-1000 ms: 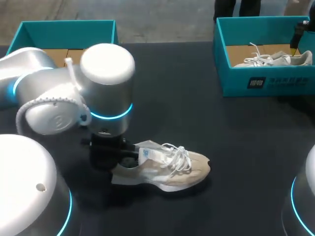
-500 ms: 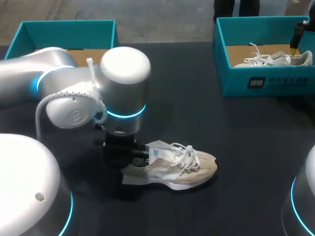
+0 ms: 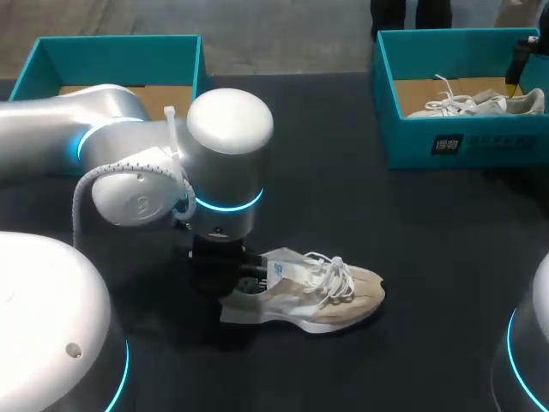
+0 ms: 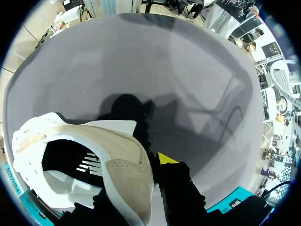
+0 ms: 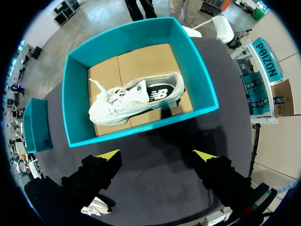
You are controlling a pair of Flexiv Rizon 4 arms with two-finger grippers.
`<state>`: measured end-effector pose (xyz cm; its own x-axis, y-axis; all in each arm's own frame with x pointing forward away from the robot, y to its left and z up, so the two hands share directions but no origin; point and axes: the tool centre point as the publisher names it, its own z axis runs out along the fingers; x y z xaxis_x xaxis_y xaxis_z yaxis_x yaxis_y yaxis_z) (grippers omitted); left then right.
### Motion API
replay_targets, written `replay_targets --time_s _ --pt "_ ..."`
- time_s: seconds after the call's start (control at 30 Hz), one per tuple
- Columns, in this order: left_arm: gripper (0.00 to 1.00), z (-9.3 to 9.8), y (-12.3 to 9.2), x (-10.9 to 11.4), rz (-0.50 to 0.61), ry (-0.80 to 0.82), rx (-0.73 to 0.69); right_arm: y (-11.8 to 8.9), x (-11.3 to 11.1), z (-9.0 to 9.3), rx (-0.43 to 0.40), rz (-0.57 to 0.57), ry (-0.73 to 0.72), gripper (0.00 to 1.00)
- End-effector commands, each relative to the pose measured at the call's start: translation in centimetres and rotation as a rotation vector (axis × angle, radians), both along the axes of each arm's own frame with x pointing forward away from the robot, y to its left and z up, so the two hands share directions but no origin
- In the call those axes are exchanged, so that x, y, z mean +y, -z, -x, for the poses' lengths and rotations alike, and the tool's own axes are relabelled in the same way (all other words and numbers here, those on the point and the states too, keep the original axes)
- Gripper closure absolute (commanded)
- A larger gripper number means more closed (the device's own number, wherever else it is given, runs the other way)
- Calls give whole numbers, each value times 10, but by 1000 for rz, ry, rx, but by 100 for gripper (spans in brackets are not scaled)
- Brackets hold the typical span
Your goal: Take the shoe out of the shoebox, open the shoe tongue, remove and reinsert the insole, then place the shoe into the shoebox
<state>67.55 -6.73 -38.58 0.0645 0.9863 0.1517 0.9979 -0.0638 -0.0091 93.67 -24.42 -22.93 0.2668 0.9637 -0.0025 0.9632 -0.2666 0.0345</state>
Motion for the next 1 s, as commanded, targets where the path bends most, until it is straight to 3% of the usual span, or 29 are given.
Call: replay_targets --time_s 0.03,0.8,0.83,0.93,1.0 --pt "100 2 1 -3 -6 3 -6 0 0 1 -2 0 2 0" --pt "100 5 11 -1 -20 -27 -15 0 0 1 -2 0 2 0" --pt "95 5 11 -1 -16 -31 -16 0 0 1 -2 0 2 0" --pt "58 6 10 0 3 -36 -18 0 0 1 -2 0 2 0" --pt "50 7 7 1 12 -36 -20 0 0 1 -2 0 2 0"
